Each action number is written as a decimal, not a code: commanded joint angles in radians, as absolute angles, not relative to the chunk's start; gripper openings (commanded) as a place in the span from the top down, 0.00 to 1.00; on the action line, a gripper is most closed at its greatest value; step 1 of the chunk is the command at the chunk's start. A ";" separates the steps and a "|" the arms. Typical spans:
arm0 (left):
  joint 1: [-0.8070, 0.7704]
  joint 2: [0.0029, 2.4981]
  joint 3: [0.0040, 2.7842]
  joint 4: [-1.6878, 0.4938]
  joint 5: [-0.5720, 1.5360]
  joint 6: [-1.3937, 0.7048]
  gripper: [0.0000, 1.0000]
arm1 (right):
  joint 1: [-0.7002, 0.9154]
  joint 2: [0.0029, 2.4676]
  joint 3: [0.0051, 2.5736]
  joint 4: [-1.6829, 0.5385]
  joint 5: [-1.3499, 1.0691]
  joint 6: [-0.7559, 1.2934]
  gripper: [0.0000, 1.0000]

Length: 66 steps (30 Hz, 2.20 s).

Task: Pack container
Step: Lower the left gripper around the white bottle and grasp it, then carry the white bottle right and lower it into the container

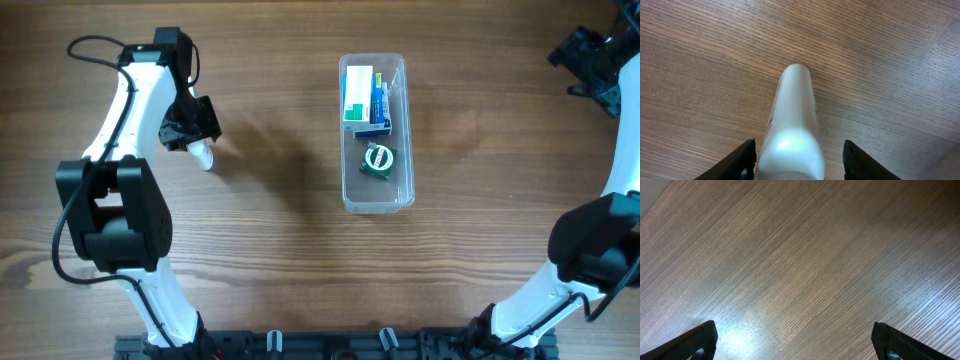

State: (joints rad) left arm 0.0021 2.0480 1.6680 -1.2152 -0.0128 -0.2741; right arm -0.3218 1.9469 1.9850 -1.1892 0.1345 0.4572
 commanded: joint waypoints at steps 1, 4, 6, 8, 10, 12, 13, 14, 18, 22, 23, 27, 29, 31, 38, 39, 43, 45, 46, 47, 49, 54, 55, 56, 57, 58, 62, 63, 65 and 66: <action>0.005 2.057 1.661 -1.231 -0.015 -0.265 0.48 | -0.320 1.958 1.988 -1.187 0.133 0.471 0.00; 0.005 2.057 1.661 -1.235 -0.030 -0.265 0.49 | -0.320 1.958 1.988 -1.187 0.133 0.472 0.00; 0.005 2.057 1.661 -1.234 -0.033 -0.265 0.50 | -0.320 1.958 1.988 -1.187 0.133 0.472 0.00; 0.005 2.057 1.661 -1.234 -0.036 -0.265 0.50 | -0.320 1.958 1.988 -1.187 0.133 0.472 0.00; 0.005 2.057 1.661 -1.229 -0.045 -0.265 0.50 | -0.320 1.958 1.988 -1.187 0.133 0.472 0.00; 0.005 2.057 1.661 -1.222 -0.055 -0.265 0.50 | -0.320 1.958 1.988 -1.187 0.133 0.472 0.00; 0.005 2.057 1.661 -1.218 -0.054 -0.265 0.50 | -0.320 1.958 1.988 -1.187 0.133 0.472 0.00; 0.005 2.057 1.661 -1.216 -0.054 -0.265 0.50 | -0.320 1.958 1.988 -1.187 0.133 0.471 0.00; 0.005 2.057 1.661 -1.215 -0.054 -0.265 0.53 | -0.320 1.958 1.988 -1.187 0.133 0.472 0.00; 0.005 2.057 1.661 -1.216 -0.054 -0.265 0.60 | -0.320 1.958 1.988 -1.187 0.133 0.472 0.00; 0.005 2.057 1.661 -1.216 -0.053 -0.265 0.61 | -0.320 1.958 1.988 -1.187 0.133 0.471 0.00; 0.005 2.057 1.661 -1.219 -0.054 -0.265 0.61 | -0.320 1.958 1.988 -1.187 0.133 0.471 0.00; 0.005 2.057 1.661 -1.220 -0.053 -0.265 0.63 | -0.320 1.958 1.988 -1.187 0.133 0.472 0.00; 0.005 2.057 1.661 -1.227 -0.053 -0.265 0.65 | -0.320 1.958 1.988 -1.187 0.133 0.472 0.00; 0.005 2.055 1.661 -1.235 -0.053 -0.265 0.68 | -0.320 1.958 1.988 -1.187 0.133 0.472 0.00; 0.004 2.053 1.662 -1.240 -0.053 -0.265 0.69 | -0.320 1.958 1.988 -1.187 0.133 0.471 0.00; 0.004 2.032 1.674 -1.253 -0.053 -0.265 0.70 | -0.320 1.958 1.988 -1.187 0.133 0.472 0.00; 0.004 2.011 1.684 -1.253 -0.053 -0.265 0.72 | -0.320 1.958 1.988 -1.187 0.133 0.472 0.00; 0.004 1.999 1.684 -1.253 -0.053 -0.265 0.72 | -0.320 1.958 1.988 -1.187 0.133 0.472 0.00; 0.004 1.988 1.684 -1.253 -0.053 -0.265 0.72 | -0.320 1.958 1.988 -1.187 0.133 0.471 0.00; 0.004 1.964 1.684 -1.262 -0.046 -0.265 0.71 | -0.320 1.958 1.988 -1.187 0.133 0.471 0.00; -0.015 1.887 1.684 -1.283 -0.030 -0.266 0.70 | -0.320 1.958 1.988 -1.187 0.133 0.472 0.00; -0.025 1.867 1.684 -1.287 -0.030 -0.266 0.70 | -0.320 1.958 1.988 -1.187 0.133 0.472 0.00; -0.038 1.845 1.684 -1.292 -0.027 -0.266 0.69 | -0.320 1.958 1.988 -1.187 0.133 0.472 0.00; -0.050 1.829 1.684 -1.295 -0.023 -0.269 0.69 | -0.320 1.958 1.988 -1.187 0.133 0.472 0.00; -0.067 1.807 1.684 -1.296 -0.012 -0.270 0.69 | -0.320 1.958 1.988 -1.187 0.133 0.472 0.00; -0.165 1.724 1.684 -1.295 0.010 -0.317 0.69 | -0.320 1.958 1.988 -1.187 0.133 0.471 0.00; -0.186 1.711 1.684 -1.295 0.012 -0.324 0.69 | -0.320 1.958 1.988 -1.187 0.133 0.471 0.00; -0.306 1.654 1.684 -1.295 0.011 -0.392 0.69 | -0.320 1.958 1.988 -1.187 0.133 0.472 0.00; -0.330 1.644 1.684 -1.293 0.011 -0.402 0.69 | -0.320 1.958 1.988 -1.187 0.133 0.471 0.00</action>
